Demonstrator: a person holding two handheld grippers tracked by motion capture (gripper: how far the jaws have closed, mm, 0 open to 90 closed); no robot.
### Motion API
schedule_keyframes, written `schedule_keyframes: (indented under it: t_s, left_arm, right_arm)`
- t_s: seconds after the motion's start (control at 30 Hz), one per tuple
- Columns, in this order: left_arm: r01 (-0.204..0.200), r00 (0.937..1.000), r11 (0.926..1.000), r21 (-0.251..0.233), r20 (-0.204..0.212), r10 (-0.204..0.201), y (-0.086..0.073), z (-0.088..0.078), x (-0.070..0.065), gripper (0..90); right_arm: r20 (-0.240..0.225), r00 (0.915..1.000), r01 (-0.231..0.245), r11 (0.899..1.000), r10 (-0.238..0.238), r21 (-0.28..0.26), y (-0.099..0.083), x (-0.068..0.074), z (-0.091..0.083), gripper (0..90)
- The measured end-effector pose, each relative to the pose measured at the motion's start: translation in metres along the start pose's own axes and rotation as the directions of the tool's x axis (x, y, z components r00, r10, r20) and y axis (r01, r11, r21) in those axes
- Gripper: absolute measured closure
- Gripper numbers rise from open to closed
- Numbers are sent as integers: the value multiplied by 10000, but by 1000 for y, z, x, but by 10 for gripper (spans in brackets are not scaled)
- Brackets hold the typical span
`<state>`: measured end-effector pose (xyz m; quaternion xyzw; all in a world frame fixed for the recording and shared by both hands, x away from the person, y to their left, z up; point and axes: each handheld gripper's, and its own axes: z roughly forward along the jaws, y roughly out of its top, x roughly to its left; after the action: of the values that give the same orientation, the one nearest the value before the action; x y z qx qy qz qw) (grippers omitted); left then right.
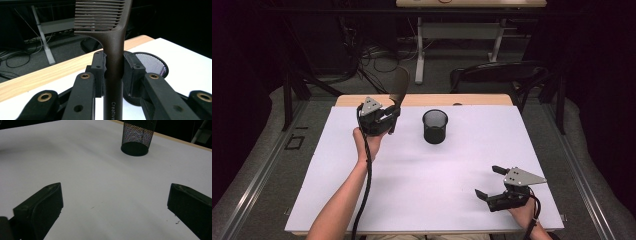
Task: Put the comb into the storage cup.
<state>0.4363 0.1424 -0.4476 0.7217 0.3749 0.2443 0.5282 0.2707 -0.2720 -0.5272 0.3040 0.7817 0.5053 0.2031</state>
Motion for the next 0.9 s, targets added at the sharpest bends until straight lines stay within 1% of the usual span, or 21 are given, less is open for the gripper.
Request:
schedule_keyframes:
  t_s: [0.6, 0.9]
  left_arm:
    - [-33, 10000, 9999, -109, 73, 34, 9, 11, -4, 726]
    - [57, 9999, 9997, -222, 140, -54, 14, 16, -6, 726]
  right_arm:
    - [11, 10000, 21, 10000, -21, -5, 0, 0, 0, 0]
    - [20, 10000, 17, 10000, -17, -12, 0, 0, 0, 0]
